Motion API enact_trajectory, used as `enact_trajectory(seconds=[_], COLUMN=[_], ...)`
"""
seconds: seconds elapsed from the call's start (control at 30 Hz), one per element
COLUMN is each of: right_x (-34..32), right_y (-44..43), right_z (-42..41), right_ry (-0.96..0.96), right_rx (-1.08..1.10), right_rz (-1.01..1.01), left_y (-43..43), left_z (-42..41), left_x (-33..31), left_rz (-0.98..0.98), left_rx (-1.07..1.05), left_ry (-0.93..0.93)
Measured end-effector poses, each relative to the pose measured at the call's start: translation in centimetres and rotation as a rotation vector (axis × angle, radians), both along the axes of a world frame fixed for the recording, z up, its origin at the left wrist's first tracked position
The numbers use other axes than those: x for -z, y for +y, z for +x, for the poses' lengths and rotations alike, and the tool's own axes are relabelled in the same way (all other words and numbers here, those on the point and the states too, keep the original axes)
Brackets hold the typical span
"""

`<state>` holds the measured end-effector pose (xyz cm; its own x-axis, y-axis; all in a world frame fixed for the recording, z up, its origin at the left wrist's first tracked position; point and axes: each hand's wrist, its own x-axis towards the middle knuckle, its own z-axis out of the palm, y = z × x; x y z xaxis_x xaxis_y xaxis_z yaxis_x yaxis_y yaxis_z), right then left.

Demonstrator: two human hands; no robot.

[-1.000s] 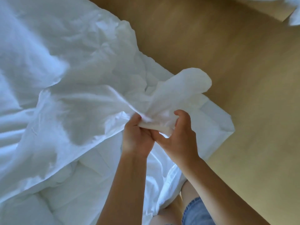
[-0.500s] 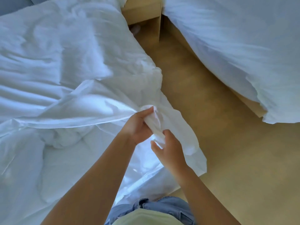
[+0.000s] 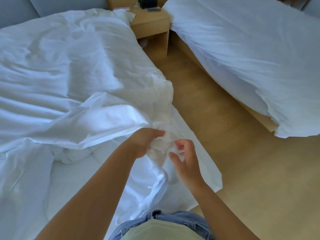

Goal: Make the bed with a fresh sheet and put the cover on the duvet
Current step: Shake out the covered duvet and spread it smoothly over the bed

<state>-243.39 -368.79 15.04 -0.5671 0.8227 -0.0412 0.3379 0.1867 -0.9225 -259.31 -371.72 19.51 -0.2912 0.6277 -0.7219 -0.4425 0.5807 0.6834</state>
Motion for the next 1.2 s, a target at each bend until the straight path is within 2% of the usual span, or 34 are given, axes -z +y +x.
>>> enact_trajectory(seconds=[0.07, 0.13, 0.27, 0.43, 0.57, 0.6, 0.67, 0.7, 0.77, 0.87, 0.93, 1.0, 1.1, 1.13, 1.2], right_x=[0.6, 1.1, 1.0, 0.9, 0.5, 0.3, 0.0, -0.2, -0.2, 0.2, 0.1, -0.3, -1.1, -1.4, -1.5], right_y=[1.3, 2.5, 3.9, 5.5, 7.1, 7.6, 8.7, 9.2, 10.0, 10.6, 10.7, 10.6, 10.5, 10.3, 10.2], right_z=[-0.5, -1.1, -2.4, -2.8, -3.0, -3.2, -3.9, -4.3, -5.1, -5.6, -5.6, -6.0, -7.0, -7.2, -7.6], right_ry=[-0.086, -0.143, -0.125, -0.117, -0.07, -0.051, -0.028, -0.026, -0.055, -0.091, -0.093, -0.06, -0.039, -0.049, -0.052], right_rx=[0.048, -0.026, -0.131, -0.206, -0.19, -0.173, -0.165, -0.189, -0.274, -0.391, -0.436, -0.415, -0.425, -0.459, -0.508], right_rz=[-0.062, -0.061, -0.032, 0.112, 0.049, 0.035, 0.052, 0.065, 0.068, 0.019, -0.017, -0.032, 0.014, 0.034, 0.041], left_y=[0.0, -0.1, -0.2, 0.0, -0.7, -0.8, -1.3, -1.4, -1.3, -0.8, -0.5, -0.5, -0.8, -0.9, -1.2], left_z=[0.4, 0.7, 0.8, 1.7, 1.9, 2.1, 2.8, 3.1, 3.4, 3.3, 3.3, 3.6, 4.3, 4.4, 4.3], left_x=[0.3, 0.7, 1.1, 1.9, 1.6, 1.5, 1.9, 2.2, 2.6, 2.4, 2.2, 1.9, 1.6, 1.4, 1.5], left_rz=[0.01, 0.069, 0.163, 0.018, 0.013, -0.051, -0.219, -0.268, -0.197, 0.088, 0.214, 0.184, 0.035, -0.045, -0.229], left_rx=[-0.03, -0.076, -0.106, 0.025, 0.15, 0.251, 0.411, 0.374, 0.074, -0.464, -0.66, -0.535, 0.007, 0.152, 0.252], left_ry=[0.349, 0.477, 0.312, 0.26, 0.003, 0.03, 0.245, 0.351, 0.385, 0.138, -0.025, -0.044, 0.015, 0.062, 0.236])
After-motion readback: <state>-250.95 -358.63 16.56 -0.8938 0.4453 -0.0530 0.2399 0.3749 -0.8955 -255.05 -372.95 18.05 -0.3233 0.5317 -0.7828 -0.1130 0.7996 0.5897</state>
